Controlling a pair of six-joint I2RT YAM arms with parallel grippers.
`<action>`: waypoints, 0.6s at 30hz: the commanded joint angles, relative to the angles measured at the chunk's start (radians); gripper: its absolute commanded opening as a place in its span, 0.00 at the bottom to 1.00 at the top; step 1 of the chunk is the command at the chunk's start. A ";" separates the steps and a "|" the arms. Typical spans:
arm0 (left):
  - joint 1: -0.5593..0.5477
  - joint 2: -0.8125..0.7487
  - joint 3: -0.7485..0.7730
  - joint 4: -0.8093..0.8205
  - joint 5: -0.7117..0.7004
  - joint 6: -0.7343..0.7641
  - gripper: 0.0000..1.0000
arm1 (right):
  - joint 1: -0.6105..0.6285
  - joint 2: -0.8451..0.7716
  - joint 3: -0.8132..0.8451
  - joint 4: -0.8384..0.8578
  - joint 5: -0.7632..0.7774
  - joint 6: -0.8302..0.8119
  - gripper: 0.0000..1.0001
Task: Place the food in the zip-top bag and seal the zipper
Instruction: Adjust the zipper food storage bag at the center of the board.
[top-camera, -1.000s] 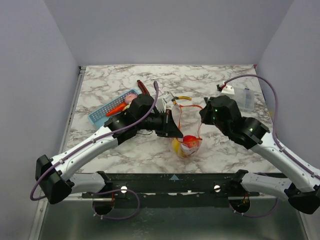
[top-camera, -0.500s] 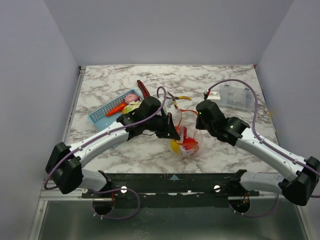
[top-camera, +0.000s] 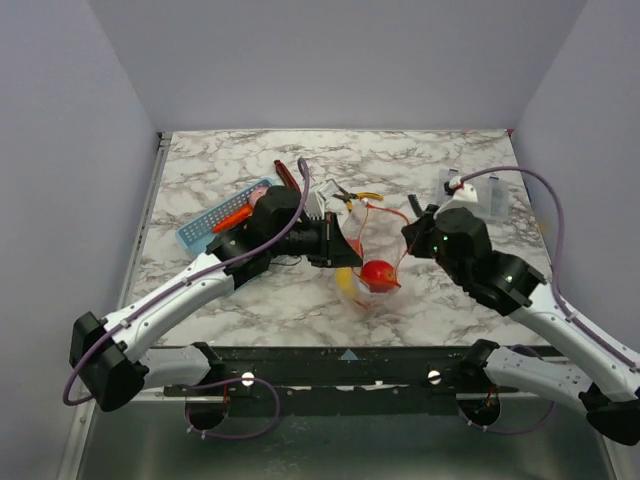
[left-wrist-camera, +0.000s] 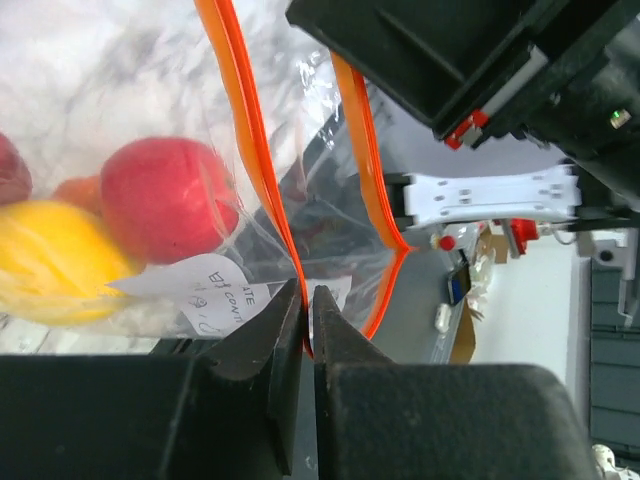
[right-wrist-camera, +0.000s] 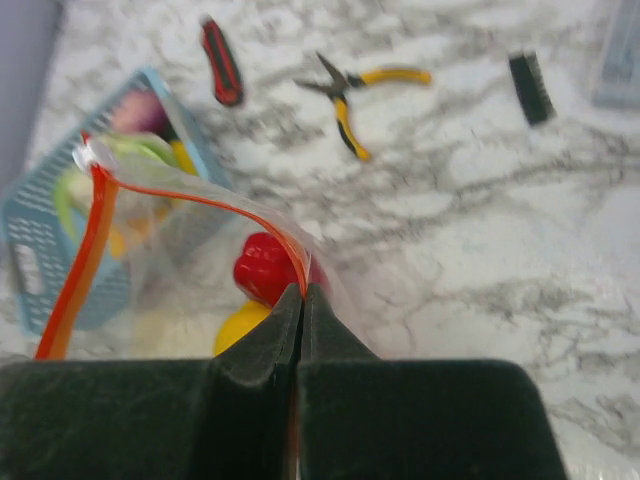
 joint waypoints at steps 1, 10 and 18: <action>0.009 0.098 -0.124 0.016 -0.006 -0.001 0.08 | 0.003 0.002 -0.199 0.008 -0.013 0.089 0.00; 0.010 0.109 0.030 0.050 0.057 -0.034 0.07 | 0.004 0.065 0.044 -0.051 -0.131 0.018 0.00; 0.006 0.145 0.013 0.150 0.073 -0.099 0.07 | 0.003 0.010 -0.076 0.038 -0.142 0.070 0.00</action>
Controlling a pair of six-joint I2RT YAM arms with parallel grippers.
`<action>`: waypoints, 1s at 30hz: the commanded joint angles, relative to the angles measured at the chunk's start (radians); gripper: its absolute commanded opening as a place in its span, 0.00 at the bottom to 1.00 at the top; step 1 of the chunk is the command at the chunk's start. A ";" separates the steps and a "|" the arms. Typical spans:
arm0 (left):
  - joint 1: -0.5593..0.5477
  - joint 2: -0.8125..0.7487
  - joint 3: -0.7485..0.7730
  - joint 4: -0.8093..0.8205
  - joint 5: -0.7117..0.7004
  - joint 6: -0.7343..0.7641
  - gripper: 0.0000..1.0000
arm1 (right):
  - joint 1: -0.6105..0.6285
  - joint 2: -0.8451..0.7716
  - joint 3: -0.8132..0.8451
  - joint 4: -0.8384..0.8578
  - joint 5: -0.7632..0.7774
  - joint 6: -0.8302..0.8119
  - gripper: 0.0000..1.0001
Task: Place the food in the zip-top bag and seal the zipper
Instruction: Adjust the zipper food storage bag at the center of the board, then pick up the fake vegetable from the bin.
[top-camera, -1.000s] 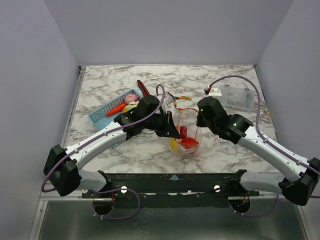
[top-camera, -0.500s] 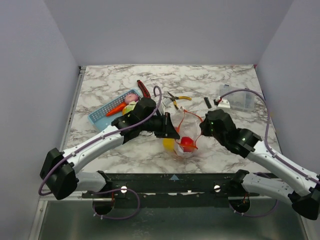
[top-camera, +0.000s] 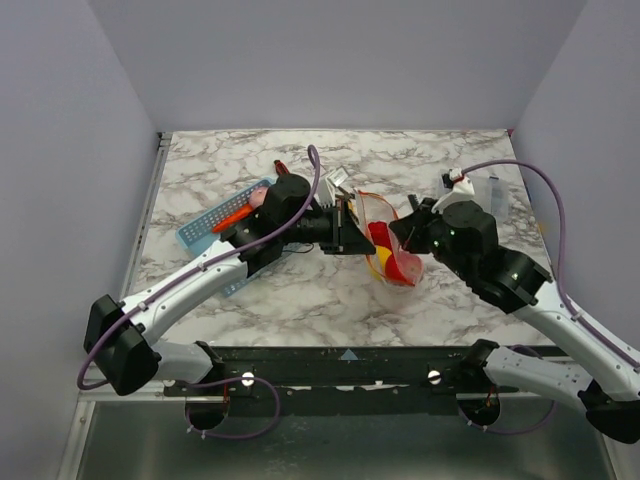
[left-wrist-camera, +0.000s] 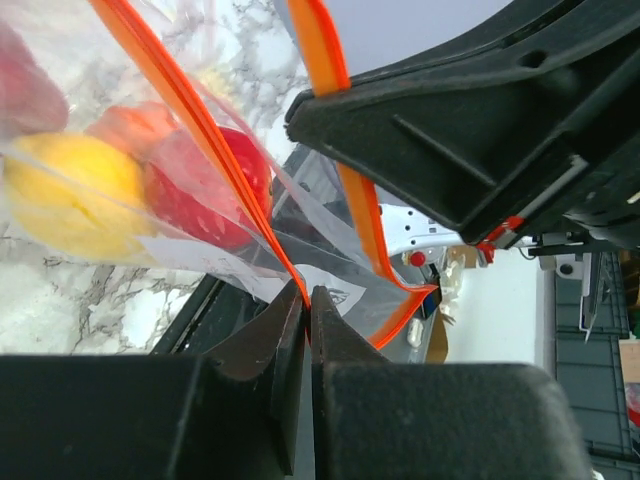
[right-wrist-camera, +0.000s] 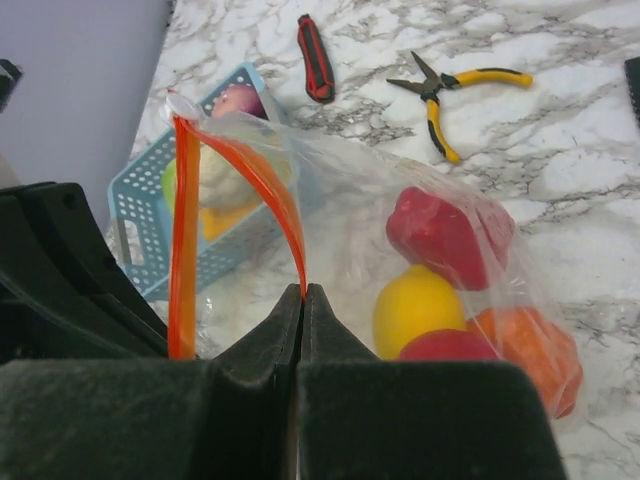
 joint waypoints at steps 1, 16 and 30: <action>0.000 0.024 -0.053 0.062 0.032 -0.030 0.07 | 0.004 -0.008 -0.130 0.003 0.029 0.033 0.00; 0.041 -0.104 -0.031 -0.124 -0.065 0.211 0.69 | 0.004 -0.080 -0.109 -0.074 0.146 -0.003 0.00; 0.557 -0.475 -0.266 -0.319 -0.242 0.417 0.90 | 0.004 -0.102 -0.148 -0.050 0.113 0.014 0.00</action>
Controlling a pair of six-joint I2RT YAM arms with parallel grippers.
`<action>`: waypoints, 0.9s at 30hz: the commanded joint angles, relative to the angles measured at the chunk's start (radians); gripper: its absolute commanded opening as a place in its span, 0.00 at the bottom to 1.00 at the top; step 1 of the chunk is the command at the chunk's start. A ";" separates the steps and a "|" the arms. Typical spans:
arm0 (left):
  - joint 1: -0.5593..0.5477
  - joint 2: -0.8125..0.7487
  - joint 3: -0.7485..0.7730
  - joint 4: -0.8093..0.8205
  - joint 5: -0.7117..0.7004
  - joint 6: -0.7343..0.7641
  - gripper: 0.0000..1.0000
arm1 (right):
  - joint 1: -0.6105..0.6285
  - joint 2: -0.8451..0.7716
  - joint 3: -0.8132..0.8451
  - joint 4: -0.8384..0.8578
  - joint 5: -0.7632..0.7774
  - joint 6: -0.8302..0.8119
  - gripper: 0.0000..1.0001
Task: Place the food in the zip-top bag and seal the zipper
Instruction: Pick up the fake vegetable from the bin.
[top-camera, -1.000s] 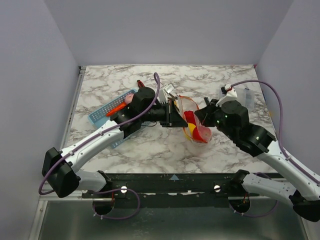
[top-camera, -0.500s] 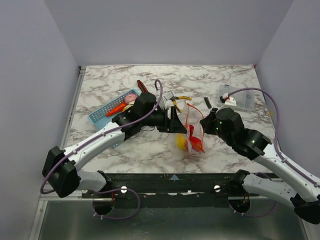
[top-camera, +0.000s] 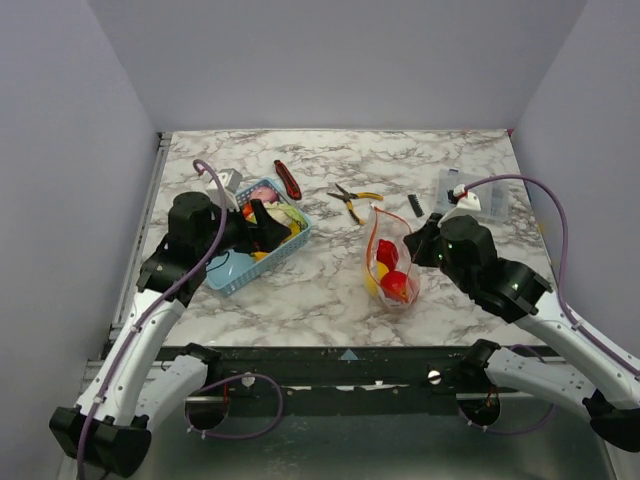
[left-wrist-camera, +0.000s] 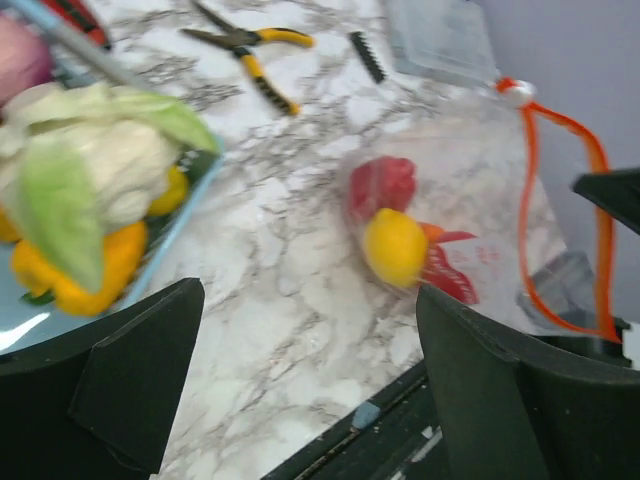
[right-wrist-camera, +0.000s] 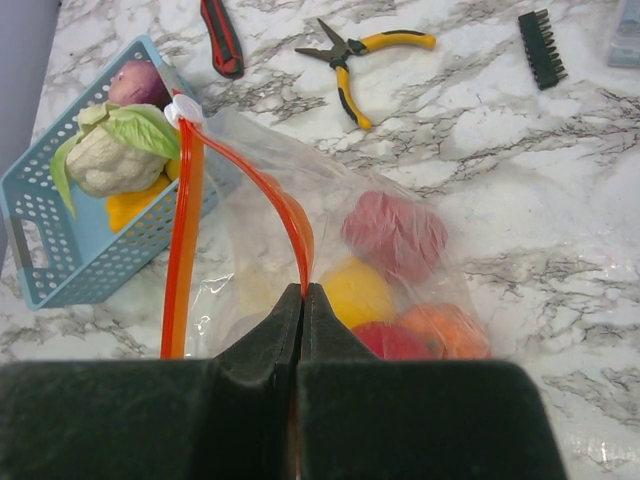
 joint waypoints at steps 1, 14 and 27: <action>0.211 -0.074 -0.122 -0.020 -0.029 0.019 0.90 | 0.004 -0.017 -0.017 0.015 0.005 0.005 0.00; 0.566 0.212 -0.311 0.265 0.228 -0.215 0.83 | 0.004 -0.073 -0.025 0.017 -0.011 0.016 0.00; 0.488 0.354 -0.423 0.460 0.123 -0.260 0.81 | 0.004 -0.052 -0.016 0.048 -0.045 0.014 0.00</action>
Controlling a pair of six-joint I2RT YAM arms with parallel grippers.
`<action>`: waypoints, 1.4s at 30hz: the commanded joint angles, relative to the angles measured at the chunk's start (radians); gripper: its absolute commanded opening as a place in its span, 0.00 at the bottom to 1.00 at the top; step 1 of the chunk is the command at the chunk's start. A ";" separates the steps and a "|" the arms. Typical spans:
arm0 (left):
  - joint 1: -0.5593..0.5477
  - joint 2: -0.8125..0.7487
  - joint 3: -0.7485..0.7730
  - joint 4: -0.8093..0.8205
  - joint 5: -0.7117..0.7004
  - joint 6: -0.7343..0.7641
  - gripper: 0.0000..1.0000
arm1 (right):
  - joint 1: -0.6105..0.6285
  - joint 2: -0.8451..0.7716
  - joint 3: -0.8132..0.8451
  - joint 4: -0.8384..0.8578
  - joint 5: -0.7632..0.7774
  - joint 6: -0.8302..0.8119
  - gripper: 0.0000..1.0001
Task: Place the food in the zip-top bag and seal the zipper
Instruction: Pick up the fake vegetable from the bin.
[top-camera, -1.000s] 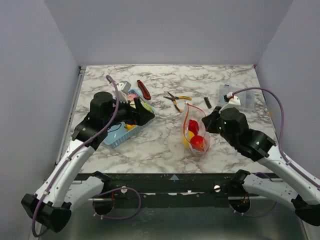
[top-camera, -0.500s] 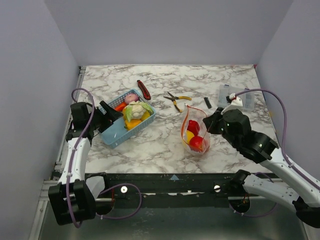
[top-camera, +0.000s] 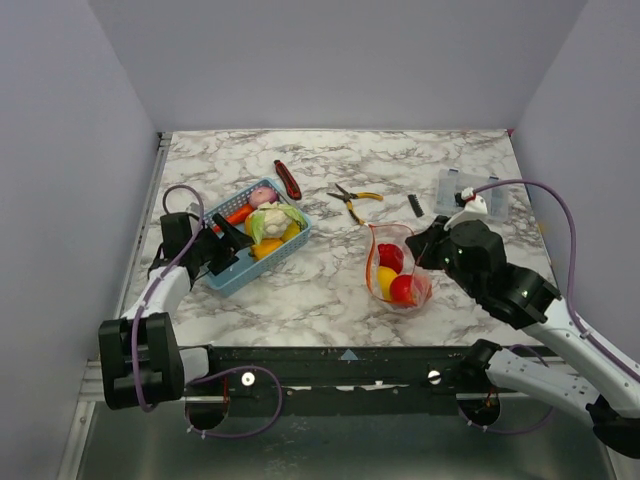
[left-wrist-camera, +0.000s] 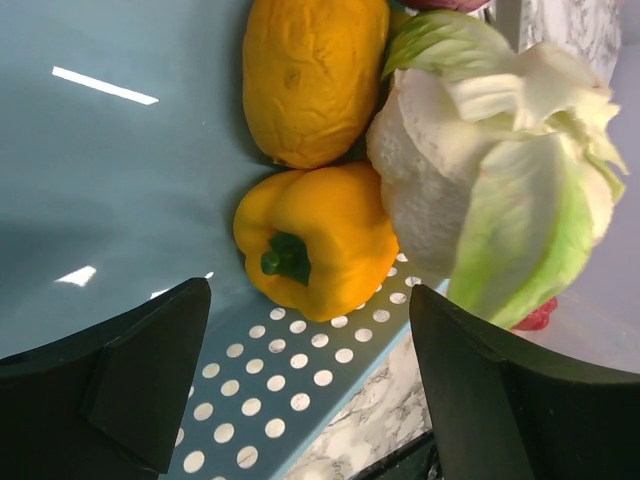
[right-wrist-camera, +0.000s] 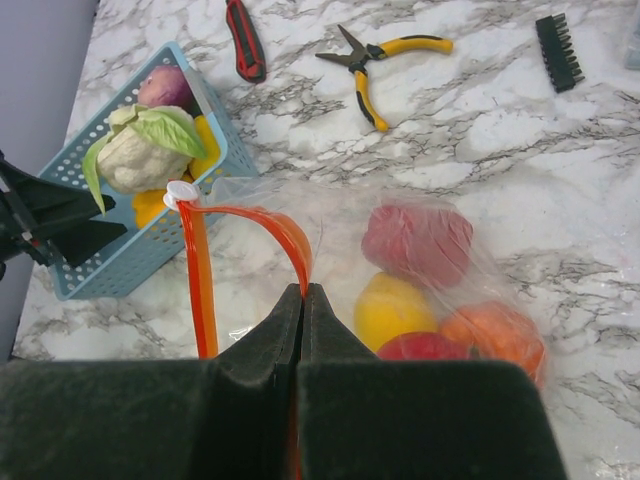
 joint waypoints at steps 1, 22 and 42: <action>-0.057 0.055 -0.033 0.156 -0.045 -0.055 0.81 | 0.004 0.010 0.003 0.045 -0.021 0.004 0.00; -0.111 0.189 -0.081 0.366 -0.039 -0.102 0.55 | 0.003 0.026 0.023 0.047 -0.030 -0.003 0.00; -0.116 -0.003 -0.019 0.196 -0.057 -0.106 0.00 | 0.003 0.022 0.010 0.053 -0.033 -0.001 0.00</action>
